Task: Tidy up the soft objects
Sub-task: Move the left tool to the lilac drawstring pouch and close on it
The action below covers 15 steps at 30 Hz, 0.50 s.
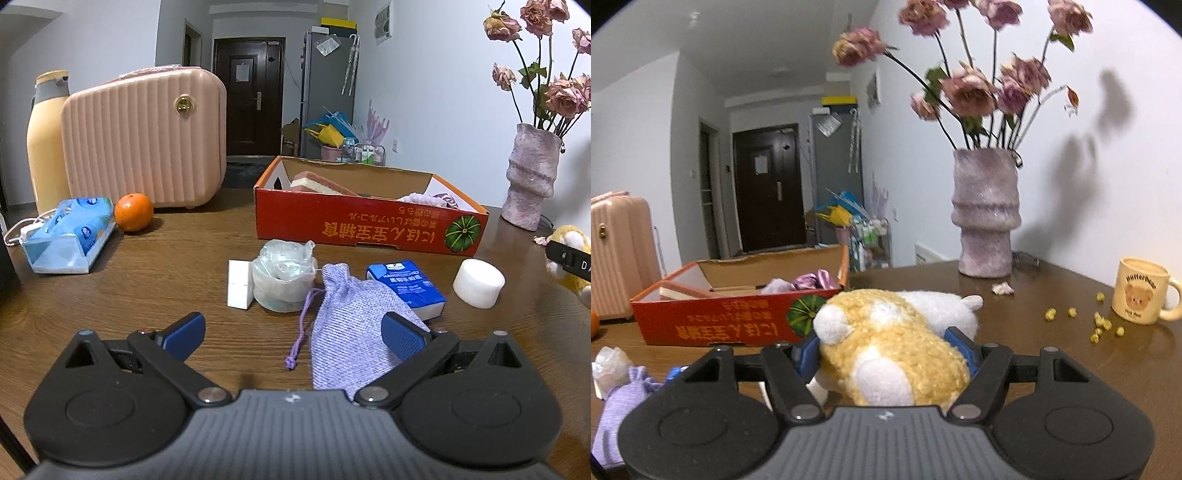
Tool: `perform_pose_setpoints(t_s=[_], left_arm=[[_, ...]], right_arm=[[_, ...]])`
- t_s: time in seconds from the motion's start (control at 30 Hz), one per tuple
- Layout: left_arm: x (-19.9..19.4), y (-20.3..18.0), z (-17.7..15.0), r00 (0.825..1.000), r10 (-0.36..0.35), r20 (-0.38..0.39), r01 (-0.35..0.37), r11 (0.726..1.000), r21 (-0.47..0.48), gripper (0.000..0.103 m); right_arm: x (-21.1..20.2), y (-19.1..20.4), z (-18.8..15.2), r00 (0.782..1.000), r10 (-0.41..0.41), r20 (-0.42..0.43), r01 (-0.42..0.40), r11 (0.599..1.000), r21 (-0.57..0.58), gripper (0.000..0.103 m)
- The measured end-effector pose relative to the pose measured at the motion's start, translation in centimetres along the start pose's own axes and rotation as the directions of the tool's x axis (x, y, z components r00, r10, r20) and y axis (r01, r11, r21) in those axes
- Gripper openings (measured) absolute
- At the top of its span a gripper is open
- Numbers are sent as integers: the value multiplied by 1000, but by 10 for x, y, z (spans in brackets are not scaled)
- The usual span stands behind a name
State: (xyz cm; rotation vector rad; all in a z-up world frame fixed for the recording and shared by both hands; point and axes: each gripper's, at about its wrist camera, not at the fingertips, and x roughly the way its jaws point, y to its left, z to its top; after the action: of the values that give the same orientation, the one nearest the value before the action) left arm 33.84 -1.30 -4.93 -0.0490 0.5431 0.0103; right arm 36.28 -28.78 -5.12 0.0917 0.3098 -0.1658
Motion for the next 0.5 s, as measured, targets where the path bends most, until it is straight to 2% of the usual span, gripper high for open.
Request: perform_pose_setpoints(t_s=[0.3,0.5], left_arm=[[11,-22,2,998,-41,-43,40,999,-22,103],[24,-42,2,998,-16,-68,16,1000,3,103]], right_arm=[[-8,6,0,999,28,35,-28,999,-17,68],[-11,8,0,998,41,49,-40,999,-24,68]])
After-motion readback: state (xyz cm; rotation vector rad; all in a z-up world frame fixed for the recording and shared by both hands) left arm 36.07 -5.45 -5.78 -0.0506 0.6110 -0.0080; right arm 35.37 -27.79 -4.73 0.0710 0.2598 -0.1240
